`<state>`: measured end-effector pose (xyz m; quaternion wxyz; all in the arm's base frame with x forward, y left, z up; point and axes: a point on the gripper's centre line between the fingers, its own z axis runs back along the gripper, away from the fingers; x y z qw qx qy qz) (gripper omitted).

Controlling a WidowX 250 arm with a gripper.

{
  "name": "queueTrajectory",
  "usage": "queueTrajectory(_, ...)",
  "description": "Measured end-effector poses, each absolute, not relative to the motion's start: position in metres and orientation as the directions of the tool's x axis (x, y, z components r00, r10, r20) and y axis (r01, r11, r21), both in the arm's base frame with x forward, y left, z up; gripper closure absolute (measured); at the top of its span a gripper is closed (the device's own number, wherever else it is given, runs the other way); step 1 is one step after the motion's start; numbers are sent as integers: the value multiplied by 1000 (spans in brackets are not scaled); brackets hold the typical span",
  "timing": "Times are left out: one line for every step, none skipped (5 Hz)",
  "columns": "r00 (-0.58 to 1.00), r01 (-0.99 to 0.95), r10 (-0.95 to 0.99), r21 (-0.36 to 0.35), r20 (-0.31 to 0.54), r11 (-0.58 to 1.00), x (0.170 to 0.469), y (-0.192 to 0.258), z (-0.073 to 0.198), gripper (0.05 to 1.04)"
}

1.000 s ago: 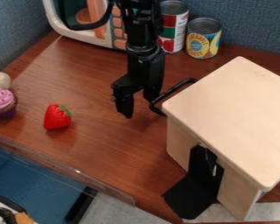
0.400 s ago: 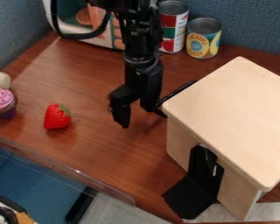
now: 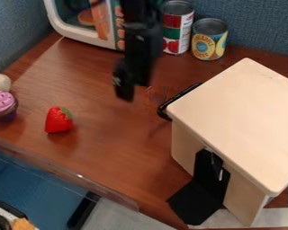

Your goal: Close the drawer

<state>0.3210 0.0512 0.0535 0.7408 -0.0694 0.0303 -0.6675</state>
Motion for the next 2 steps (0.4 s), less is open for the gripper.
queueTrajectory(351,933,-929,-132,121,335,314,73,52,84)
queueTrajectory(557,830,-818,-56,146,555,288,87,77,84)
